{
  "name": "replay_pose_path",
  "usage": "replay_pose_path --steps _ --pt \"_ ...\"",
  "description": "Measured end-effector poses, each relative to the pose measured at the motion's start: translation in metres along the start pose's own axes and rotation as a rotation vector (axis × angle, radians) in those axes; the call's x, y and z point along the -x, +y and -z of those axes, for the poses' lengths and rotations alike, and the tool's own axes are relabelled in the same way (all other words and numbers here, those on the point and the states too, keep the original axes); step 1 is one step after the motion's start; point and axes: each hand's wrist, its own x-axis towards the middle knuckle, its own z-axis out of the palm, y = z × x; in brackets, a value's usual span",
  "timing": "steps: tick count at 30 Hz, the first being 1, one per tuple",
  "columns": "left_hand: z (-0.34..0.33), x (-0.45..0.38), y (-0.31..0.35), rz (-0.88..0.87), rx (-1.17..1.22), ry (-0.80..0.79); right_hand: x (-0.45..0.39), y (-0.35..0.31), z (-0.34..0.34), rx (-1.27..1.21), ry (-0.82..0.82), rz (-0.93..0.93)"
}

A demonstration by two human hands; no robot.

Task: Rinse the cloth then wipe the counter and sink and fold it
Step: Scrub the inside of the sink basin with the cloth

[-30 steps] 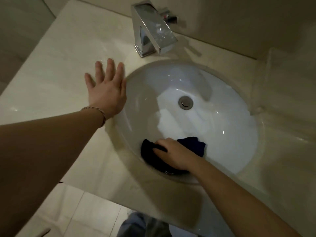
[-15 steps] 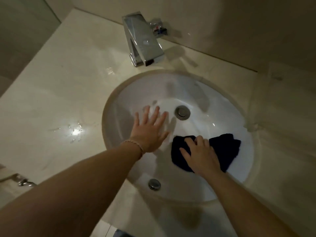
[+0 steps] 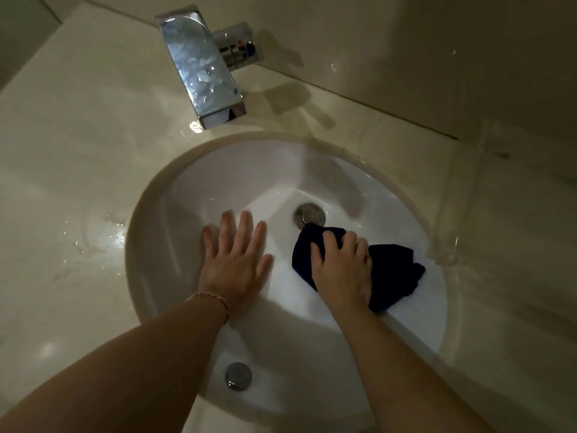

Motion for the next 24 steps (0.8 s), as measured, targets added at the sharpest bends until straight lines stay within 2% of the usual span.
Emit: replay_pose_path --steps 3,6,9,13,19,21,24 --pt "-0.001 0.000 0.001 -0.008 -0.007 0.022 -0.033 -0.011 0.003 -0.058 -0.056 -0.180" --pt "-0.004 0.002 0.000 -0.016 -0.020 0.058 -0.054 -0.028 -0.001 -0.051 -0.029 -0.211" --pt "-0.006 0.001 0.001 -0.020 -0.030 0.056 -0.060 -0.037 -0.006 -0.048 0.001 -0.080" --pt "-0.005 0.002 0.001 -0.026 -0.012 0.052 -0.039 -0.031 -0.003 -0.102 -0.095 0.160" --pt "-0.009 0.000 0.001 -0.024 -0.006 0.065 0.027 -0.004 -0.006 -0.044 -0.061 0.218" --pt "-0.011 0.000 -0.001 -0.024 -0.009 0.078 0.019 0.001 -0.007 -0.019 -0.024 0.166" --pt "-0.013 -0.001 -0.004 -0.019 -0.016 0.095 -0.015 -0.008 -0.003 -0.099 -0.019 -0.139"
